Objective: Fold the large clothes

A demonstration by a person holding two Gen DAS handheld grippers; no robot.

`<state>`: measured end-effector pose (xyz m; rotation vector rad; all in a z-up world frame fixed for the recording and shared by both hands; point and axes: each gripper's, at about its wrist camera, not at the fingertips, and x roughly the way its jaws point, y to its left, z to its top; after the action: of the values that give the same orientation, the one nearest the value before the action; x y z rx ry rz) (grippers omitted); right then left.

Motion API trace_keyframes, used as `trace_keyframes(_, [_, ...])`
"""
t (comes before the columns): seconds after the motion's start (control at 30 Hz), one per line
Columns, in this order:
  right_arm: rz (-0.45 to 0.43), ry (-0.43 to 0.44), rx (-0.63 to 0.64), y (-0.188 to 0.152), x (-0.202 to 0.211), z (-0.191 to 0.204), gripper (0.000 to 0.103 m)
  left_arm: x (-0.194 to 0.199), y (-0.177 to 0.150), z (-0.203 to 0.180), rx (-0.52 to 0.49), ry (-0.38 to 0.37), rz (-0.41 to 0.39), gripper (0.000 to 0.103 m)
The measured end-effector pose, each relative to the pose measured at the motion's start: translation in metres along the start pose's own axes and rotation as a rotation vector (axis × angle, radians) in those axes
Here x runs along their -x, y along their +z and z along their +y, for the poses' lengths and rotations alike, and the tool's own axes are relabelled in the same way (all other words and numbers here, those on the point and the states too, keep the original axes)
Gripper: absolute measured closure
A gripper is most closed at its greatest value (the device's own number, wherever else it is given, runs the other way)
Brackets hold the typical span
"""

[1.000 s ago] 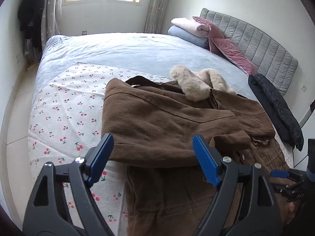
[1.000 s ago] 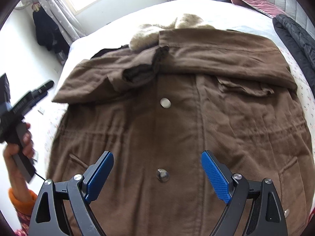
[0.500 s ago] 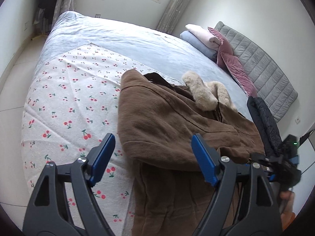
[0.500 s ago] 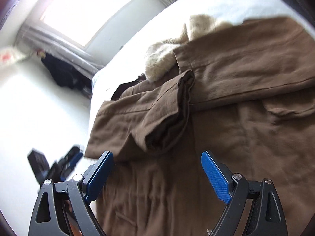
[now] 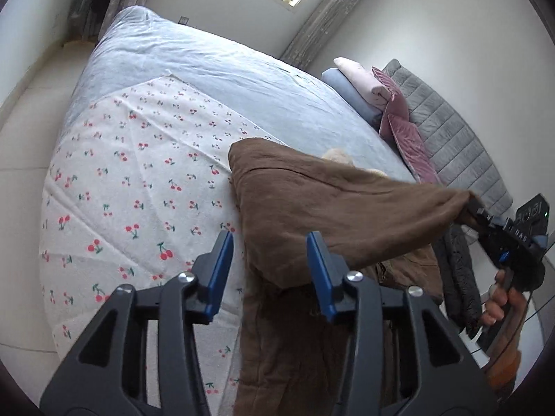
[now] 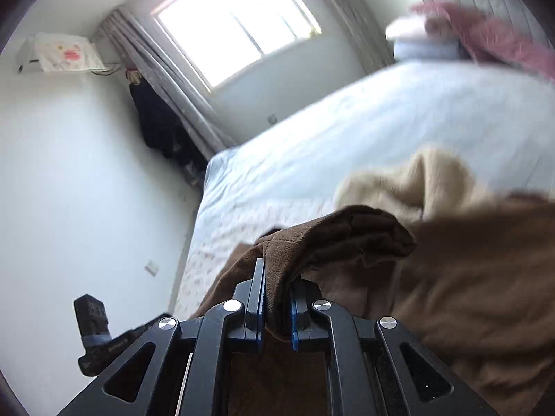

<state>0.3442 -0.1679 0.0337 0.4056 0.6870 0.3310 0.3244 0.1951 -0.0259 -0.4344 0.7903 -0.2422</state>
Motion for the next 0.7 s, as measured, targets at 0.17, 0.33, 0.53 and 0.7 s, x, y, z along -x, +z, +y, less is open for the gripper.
trace_keyframes(0.17, [-0.018,-0.091,-0.003,0.007,0.010,-0.050,0.093,-0.046,0.026,-0.031,-0.139,0.052,0.074,0.057])
trace_keyframes(0.33, [0.113,-0.183,-0.157,-0.050,-0.021,-0.136,0.093,-0.112,0.016,-0.044,-0.185,0.087,0.199,0.057])
trace_keyframes(0.53, [0.207,-0.183,-0.239,-0.103,-0.032,-0.189,0.086,-0.152,-0.010,-0.028,-0.237,0.190,0.311,0.047])
trace_keyframes(0.7, [0.163,-0.120,-0.315,-0.097,0.001,-0.207,0.054,-0.130,0.006,-0.040,-0.295,0.206,0.254,0.047])
